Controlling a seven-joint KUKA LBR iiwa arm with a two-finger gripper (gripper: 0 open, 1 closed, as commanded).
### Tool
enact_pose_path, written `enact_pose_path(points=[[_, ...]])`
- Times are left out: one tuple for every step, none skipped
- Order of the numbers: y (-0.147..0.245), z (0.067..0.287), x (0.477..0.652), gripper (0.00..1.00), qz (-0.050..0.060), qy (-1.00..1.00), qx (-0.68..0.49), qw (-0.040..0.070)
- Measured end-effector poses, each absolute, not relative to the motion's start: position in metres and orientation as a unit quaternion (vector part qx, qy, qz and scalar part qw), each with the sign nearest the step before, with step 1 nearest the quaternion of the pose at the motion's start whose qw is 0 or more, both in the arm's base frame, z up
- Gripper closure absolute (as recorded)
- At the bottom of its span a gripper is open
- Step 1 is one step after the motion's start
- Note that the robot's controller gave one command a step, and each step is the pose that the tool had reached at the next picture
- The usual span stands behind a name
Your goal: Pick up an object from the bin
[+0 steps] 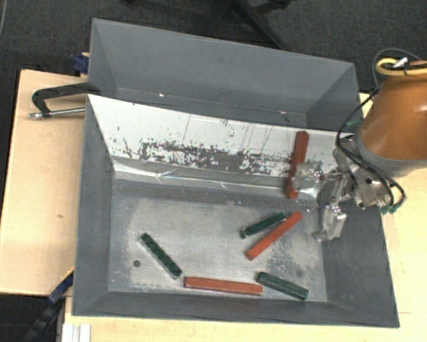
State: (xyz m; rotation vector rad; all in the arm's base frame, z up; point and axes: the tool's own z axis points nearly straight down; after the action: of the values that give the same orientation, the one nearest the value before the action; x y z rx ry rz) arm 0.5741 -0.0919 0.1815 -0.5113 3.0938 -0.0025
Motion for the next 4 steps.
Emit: enact_pose_path(points=[[-0.058, 0.16, 0.583, 0.0, 0.001, 0.965, -0.261, 0.002], [-0.051, 0.133, 0.58, 0.0, 0.0, 0.935, -0.354, 0.001], [-0.045, 0.067, 0.565, 0.0, 0.002, 0.919, -0.395, -0.001], [-0.044, 0.071, 0.569, 1.0, 0.0, 0.913, -0.407, 0.002]])
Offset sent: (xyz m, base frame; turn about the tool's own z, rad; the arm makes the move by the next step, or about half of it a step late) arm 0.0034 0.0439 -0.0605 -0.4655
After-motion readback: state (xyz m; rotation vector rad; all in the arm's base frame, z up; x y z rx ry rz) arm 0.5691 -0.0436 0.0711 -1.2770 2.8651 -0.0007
